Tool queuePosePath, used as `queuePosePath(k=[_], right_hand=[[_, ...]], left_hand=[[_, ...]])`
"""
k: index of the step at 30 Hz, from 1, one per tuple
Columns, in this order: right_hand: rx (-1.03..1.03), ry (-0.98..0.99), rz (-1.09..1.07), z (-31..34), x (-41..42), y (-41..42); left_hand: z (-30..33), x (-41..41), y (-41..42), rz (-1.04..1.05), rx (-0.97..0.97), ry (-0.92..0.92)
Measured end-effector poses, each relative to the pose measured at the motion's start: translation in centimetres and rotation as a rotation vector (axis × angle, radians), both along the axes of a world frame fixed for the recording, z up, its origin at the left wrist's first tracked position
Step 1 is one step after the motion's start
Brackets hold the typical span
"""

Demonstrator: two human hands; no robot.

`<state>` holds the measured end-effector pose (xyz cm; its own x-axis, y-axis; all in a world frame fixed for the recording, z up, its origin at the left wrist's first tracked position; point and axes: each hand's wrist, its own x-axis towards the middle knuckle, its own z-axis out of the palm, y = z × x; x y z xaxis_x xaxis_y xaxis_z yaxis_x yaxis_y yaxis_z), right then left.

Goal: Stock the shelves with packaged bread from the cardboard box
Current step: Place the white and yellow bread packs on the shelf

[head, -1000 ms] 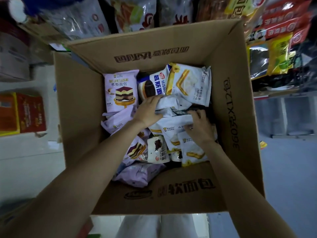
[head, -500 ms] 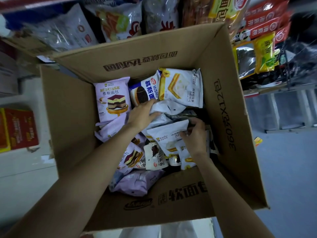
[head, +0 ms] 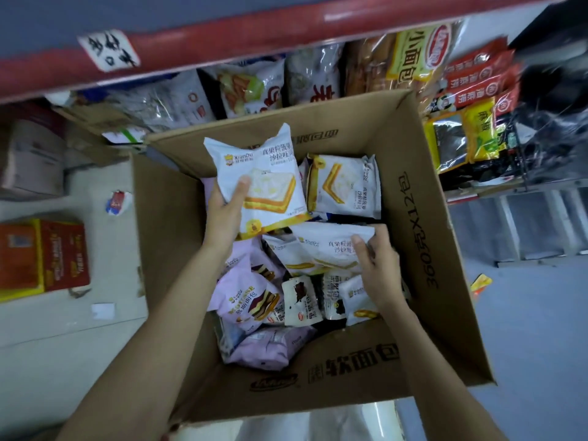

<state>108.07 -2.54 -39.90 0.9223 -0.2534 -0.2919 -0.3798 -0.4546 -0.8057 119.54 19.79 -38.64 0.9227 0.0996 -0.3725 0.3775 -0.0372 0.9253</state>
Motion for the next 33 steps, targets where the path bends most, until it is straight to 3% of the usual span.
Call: queuePosePath(k=[6,15,24,33], right_hand=[[-0.012,-0.163,-0.120,8.3,-0.3,-1.7],[0.268,-0.110,-0.483,17.5,0.1,-5.1],[0.397,-0.353,-0.285,26.1,2.7,-6.0],[0.530,-0.526,-0.251,29.6,13.1,-11.6]], left_hand=[[5.0,-0.1,0.7,0.112,0.003,-0.079],[13.4,-1.4,0.1,0.027,0.046,-0.171],[20.8,-1.3,-1.7,0.033,-0.002,-0.253],[23.7,1.6,-8.0,0.086,0.005,-0.298]])
